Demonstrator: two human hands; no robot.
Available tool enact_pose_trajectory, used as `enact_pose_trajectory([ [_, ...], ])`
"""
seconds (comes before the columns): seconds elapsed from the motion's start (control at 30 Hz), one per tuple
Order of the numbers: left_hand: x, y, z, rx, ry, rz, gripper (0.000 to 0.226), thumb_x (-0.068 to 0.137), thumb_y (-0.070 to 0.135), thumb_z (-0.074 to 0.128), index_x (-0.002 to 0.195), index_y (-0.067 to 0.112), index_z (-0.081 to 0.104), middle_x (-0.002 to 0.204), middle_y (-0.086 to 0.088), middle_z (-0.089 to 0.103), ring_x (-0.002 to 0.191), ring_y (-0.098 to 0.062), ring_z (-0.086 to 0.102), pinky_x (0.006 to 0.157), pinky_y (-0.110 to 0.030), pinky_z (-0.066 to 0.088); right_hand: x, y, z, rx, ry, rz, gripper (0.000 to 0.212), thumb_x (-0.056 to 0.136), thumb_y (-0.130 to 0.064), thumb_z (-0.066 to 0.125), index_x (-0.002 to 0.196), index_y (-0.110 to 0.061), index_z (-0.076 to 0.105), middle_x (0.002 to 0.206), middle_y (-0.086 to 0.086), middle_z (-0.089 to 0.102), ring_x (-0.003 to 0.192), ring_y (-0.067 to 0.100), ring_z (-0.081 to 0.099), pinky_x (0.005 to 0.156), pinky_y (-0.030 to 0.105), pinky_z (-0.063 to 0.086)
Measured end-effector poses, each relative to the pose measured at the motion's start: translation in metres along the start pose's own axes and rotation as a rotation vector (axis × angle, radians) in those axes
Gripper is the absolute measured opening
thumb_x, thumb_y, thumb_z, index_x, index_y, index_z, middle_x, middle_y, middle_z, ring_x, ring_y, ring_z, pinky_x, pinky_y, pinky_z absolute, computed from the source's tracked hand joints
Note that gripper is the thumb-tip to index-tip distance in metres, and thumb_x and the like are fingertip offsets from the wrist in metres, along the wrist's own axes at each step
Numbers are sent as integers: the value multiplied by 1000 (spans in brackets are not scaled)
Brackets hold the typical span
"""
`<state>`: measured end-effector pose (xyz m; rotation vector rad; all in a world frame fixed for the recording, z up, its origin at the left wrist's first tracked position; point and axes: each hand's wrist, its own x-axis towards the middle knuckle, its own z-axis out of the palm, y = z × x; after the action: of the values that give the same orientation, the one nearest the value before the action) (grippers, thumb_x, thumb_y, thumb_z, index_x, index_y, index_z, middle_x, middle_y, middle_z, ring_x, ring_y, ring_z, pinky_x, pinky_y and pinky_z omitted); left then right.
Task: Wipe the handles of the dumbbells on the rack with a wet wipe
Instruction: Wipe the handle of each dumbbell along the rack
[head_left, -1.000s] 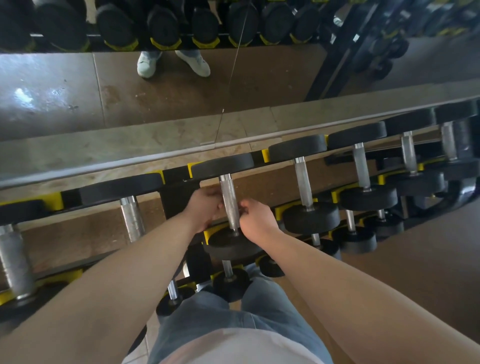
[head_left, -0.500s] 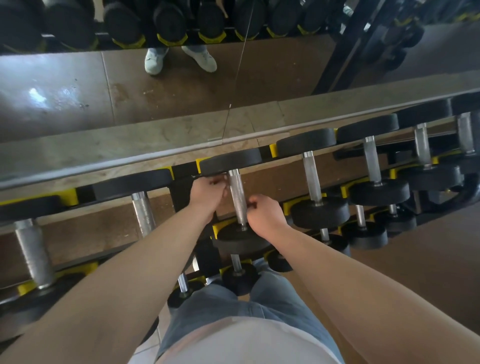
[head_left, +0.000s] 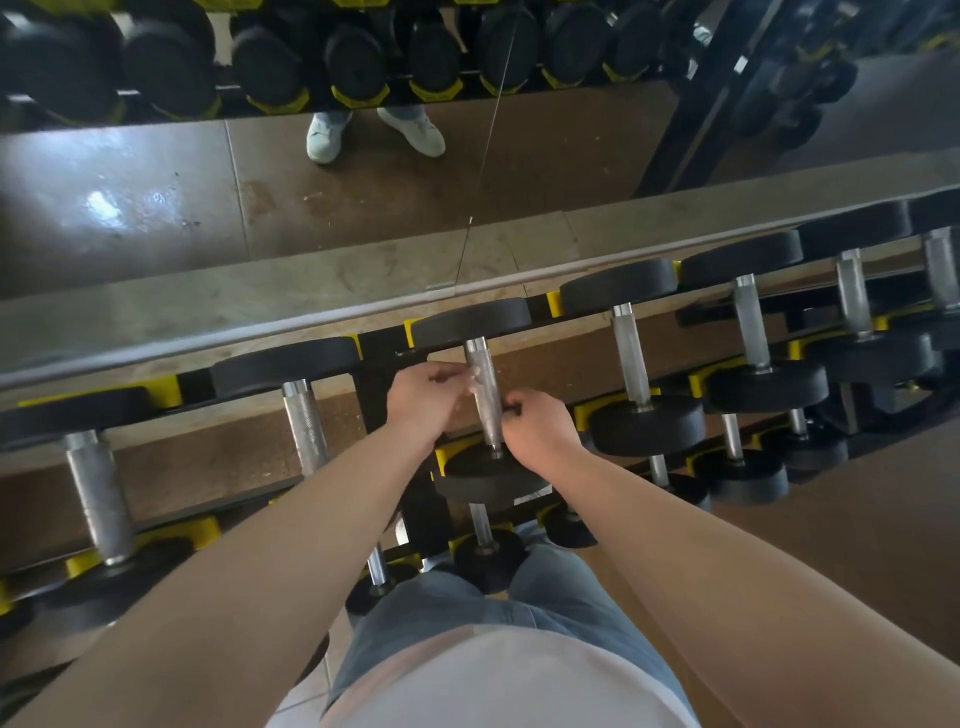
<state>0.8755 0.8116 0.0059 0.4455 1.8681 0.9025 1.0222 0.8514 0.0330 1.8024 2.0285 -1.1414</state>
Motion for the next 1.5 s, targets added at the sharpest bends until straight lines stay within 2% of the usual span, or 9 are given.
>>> enact_pose_trajectory([
  [0.13,-10,-13,3,186,-77,40,20,92,44,74,100,26,76,100,7,72,97,-14,66,88,-36,56,1,1,2,-5,-4,4,18,103,-21,52,112,-23,67,97,-5,67,76,5,60,57,20,42],
  [0.27,-31,-34,9,463,-318,183,4,92,29,76,87,30,76,95,12,72,96,-8,65,88,-27,48,1,2,3,30,11,2,22,103,-20,52,118,-21,69,115,0,70,88,11,62,70,24,46],
  [0.53,1,10,0,134,85,117,11,96,37,70,99,27,75,98,11,67,94,-8,59,83,-26,45,-1,4,0,49,20,8,25,104,-18,47,119,-22,67,101,-5,64,78,6,58,58,19,41],
  [0.83,-20,-48,1,401,-289,165,11,92,36,74,89,25,76,94,7,72,95,-12,66,90,-33,51,0,3,2,16,13,-2,22,104,-21,50,115,-23,68,105,-3,68,83,10,61,62,21,43],
  [1.0,-4,-16,8,-154,-121,-109,19,97,37,68,108,22,73,111,0,70,100,-19,62,84,-37,50,-1,2,1,20,4,4,21,103,-22,50,115,-23,68,98,-6,65,81,8,63,63,23,45],
  [1.07,7,1,9,-208,-70,-177,23,97,37,68,113,21,70,113,-4,70,105,-25,63,85,-41,55,-1,2,1,18,9,8,21,103,-21,50,114,-23,67,94,-7,63,77,5,60,58,20,42],
  [1.17,4,6,6,-63,-50,-62,19,98,34,67,110,19,72,111,-1,71,103,-18,62,89,-38,53,-1,2,1,9,3,11,20,103,-20,50,111,-24,67,92,-6,63,75,4,60,56,20,42],
  [1.37,-31,-27,12,576,-282,356,12,97,19,69,102,23,78,102,8,73,99,-9,66,92,-26,51,-2,1,2,77,12,13,25,103,-22,52,122,-23,68,114,-2,70,88,10,62,72,24,47],
  [1.5,-21,-10,13,541,-72,527,14,99,24,65,108,23,76,104,8,73,96,-6,66,89,-23,50,-3,2,-1,74,13,37,26,104,-16,49,120,-22,68,109,-2,69,86,11,61,74,26,47],
])
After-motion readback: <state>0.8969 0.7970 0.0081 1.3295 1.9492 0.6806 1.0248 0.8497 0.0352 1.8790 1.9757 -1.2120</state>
